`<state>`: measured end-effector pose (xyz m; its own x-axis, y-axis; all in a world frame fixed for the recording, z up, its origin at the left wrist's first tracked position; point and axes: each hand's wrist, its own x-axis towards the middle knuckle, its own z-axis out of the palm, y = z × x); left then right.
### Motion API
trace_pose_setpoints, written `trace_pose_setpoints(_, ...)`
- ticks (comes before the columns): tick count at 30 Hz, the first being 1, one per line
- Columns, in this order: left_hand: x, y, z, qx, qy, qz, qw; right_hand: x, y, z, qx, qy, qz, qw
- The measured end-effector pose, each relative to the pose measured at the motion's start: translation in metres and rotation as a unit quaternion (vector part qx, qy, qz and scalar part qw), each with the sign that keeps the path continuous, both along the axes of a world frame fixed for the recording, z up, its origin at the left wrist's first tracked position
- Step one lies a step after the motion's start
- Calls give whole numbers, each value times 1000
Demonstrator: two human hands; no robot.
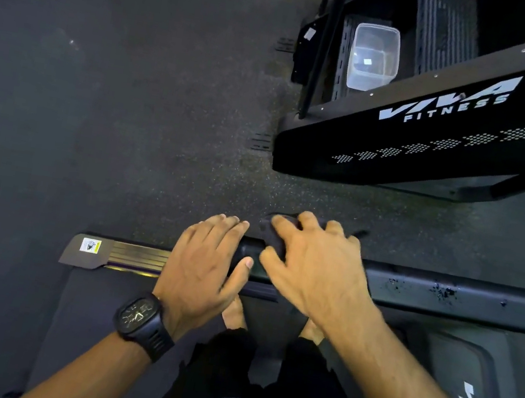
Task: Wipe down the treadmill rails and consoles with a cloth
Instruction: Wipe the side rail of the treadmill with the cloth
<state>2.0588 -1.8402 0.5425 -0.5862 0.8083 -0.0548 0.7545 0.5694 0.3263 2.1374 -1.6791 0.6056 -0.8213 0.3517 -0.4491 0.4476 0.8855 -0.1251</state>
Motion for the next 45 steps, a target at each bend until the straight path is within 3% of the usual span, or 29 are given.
trace_pose_setpoints(1,2,2,0,1,0,3,1000,-7,10,-2,-35,-12,4,999)
trace_pose_setpoints(5,4,4,-1,0,3,10,1000,-31,46,-3,-123,-207,-73,968)
trace_pose_setpoints(8,9,5,0,-5,18,10,1000,-9,39,-1,-78,-119,-84,986)
trace_pose_setpoints(11,14,6,-2,1,34,17,999,7,13,4,-35,-32,-2,999)
trace_pose_setpoints(13,17,6,-3,6,50,16,999,0,9,0,-55,-5,15,998)
trace_pose_setpoints(16,20,7,-4,7,68,22,997,-13,22,-2,-94,-82,-43,991)
trace_pose_setpoints(18,22,8,-5,9,71,24,997,-8,28,-2,-64,-96,-73,991)
trace_pose_setpoints(21,23,7,-6,14,77,26,997,15,9,-1,31,-37,-62,997)
trace_pose_setpoints(25,24,8,-7,18,89,25,996,16,2,-6,16,31,-4,999)
trace_pose_setpoints(28,25,10,-7,18,94,31,995,-7,36,-8,-74,-78,-62,992)
trace_pose_setpoints(30,27,10,-7,13,94,32,995,-4,48,-5,-67,-117,-106,985)
trace_pose_setpoints(33,31,10,-7,11,94,39,995,23,22,0,21,-37,-74,996)
trace_pose_setpoints(37,30,11,-8,6,100,35,994,15,6,-7,-9,44,-8,999)
trace_pose_setpoints(40,32,12,-8,5,103,38,994,-7,35,-11,-92,-90,-68,989)
trace_pose_setpoints(42,33,12,-6,6,100,36,994,-1,42,-11,-56,-121,-95,986)
trace_pose_setpoints(45,34,13,-5,6,98,36,995,18,19,-2,22,-45,-81,995)
